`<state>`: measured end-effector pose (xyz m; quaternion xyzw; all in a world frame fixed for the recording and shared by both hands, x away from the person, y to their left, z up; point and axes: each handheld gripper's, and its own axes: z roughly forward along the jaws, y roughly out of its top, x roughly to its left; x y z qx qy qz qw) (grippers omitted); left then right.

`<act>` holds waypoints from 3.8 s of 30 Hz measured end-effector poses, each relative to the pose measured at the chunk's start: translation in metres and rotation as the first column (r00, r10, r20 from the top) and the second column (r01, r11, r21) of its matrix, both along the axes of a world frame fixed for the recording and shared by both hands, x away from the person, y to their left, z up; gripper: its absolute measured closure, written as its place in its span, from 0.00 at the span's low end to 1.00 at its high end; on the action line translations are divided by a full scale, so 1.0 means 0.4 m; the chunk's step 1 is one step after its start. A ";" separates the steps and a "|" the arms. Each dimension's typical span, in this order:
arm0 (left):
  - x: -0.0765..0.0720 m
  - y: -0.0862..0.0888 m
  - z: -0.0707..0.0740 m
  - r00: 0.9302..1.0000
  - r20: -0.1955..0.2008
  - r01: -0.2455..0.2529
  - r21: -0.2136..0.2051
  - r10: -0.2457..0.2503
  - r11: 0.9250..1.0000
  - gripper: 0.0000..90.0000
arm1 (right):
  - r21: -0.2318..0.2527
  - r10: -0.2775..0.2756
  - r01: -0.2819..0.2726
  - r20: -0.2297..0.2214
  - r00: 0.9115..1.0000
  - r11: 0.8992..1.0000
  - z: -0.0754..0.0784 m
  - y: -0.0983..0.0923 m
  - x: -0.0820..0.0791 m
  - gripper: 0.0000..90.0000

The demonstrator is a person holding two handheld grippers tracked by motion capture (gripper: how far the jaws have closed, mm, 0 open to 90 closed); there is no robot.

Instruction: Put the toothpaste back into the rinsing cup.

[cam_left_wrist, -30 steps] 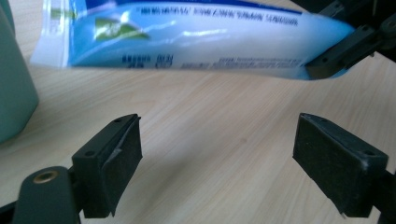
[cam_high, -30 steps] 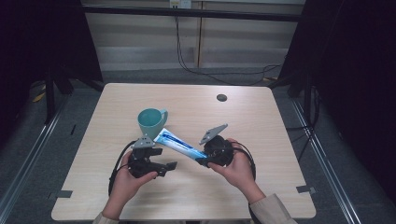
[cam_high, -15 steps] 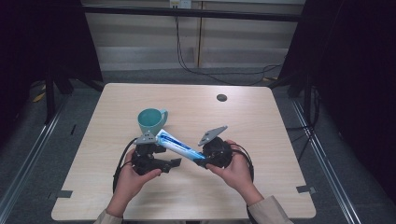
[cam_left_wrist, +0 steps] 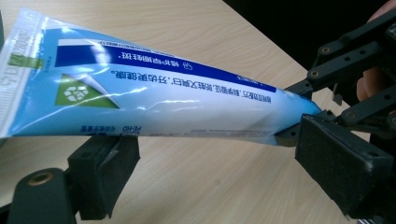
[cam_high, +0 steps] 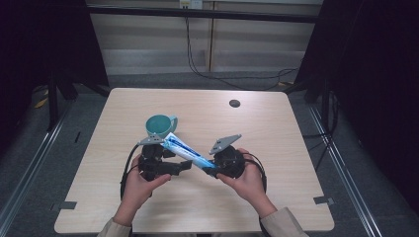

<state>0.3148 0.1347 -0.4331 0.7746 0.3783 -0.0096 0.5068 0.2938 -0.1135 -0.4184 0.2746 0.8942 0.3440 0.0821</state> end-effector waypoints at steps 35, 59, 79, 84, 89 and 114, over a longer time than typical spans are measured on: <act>0.013 0.005 0.072 0.986 -0.029 -0.169 -0.137 0.166 0.976 0.63 | 0.034 0.001 -0.003 0.050 0.999 0.999 -0.022 0.070 -0.022 0.76; -0.039 0.007 0.144 0.966 0.184 -0.170 -0.085 0.183 0.982 0.83 | 0.073 -0.019 0.024 -0.068 0.998 0.997 -0.080 0.016 -0.012 0.25; -0.029 0.039 0.149 0.943 0.243 -0.229 -0.013 0.226 0.973 0.83 | -0.010 -0.119 0.119 -0.040 0.992 0.993 -0.159 -0.132 -0.031 0.17; -0.024 0.045 0.154 0.940 0.250 -0.240 -0.003 0.233 0.971 0.83 | -0.012 -0.129 0.129 -0.059 0.990 0.992 -0.182 -0.159 -0.036 0.17; -0.018 0.051 0.163 0.932 0.264 -0.256 -0.001 0.248 0.967 0.83 | 0.012 -0.151 0.152 -0.043 0.988 0.988 -0.203 -0.183 -0.043 0.17; 0.034 0.083 0.228 0.914 0.282 -0.312 0.029 0.292 0.950 0.82 | 0.069 -0.157 0.153 0.056 0.986 0.986 -0.231 -0.208 -0.067 0.14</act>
